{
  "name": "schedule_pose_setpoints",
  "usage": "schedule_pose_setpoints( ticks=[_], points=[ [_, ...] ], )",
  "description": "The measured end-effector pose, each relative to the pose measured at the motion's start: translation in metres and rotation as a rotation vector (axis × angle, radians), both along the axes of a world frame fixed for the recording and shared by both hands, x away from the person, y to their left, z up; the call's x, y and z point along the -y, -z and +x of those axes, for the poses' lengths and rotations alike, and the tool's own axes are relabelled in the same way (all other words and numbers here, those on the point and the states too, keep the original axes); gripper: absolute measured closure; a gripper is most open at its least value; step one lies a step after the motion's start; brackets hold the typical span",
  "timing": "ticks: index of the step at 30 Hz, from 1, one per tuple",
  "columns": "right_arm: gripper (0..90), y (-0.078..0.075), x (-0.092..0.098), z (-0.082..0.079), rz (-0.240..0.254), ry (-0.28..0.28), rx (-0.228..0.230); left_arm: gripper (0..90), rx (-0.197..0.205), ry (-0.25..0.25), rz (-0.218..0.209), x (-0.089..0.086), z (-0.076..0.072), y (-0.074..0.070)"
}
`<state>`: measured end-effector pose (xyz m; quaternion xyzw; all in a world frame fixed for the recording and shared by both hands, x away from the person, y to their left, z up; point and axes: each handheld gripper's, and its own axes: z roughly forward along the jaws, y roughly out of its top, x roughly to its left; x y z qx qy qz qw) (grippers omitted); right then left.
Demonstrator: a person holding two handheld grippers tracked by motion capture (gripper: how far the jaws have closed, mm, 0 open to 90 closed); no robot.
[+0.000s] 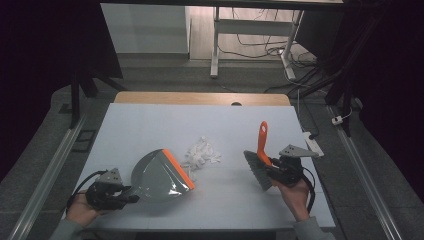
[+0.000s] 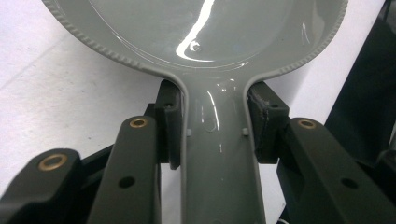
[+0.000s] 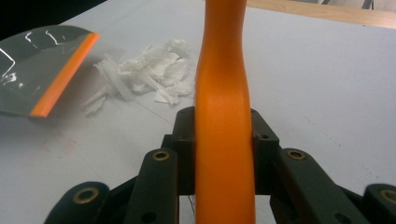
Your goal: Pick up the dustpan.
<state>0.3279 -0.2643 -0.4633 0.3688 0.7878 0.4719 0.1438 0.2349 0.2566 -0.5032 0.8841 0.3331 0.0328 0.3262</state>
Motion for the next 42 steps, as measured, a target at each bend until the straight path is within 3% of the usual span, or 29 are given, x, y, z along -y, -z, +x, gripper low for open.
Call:
schedule_pose_setpoints(
  ticks=[4,11,25,33,42],
  points=[
    [70.2,0.000,0.000,0.000,-0.003,0.001,-0.001,61.7,-0.023,-0.014,0.007,0.001,0.002,0.005],
    [70.2,0.001,0.001,0.000,-0.006,0.007,-0.004,61.7,-0.038,0.014,0.039,0.004,0.001,0.010],
    [70.2,0.000,-0.004,0.003,-0.006,0.007,0.004,61.7,-0.064,0.020,0.043,0.004,0.006,0.017],
    [70.2,-0.008,-0.018,0.015,0.004,-0.003,0.019,61.7,-0.067,0.024,0.041,0.006,0.007,0.017],
    [70.3,-0.013,-0.037,0.032,0.012,-0.014,0.004,61.7,-0.067,0.033,0.042,0.007,0.009,0.018]
  ],
)
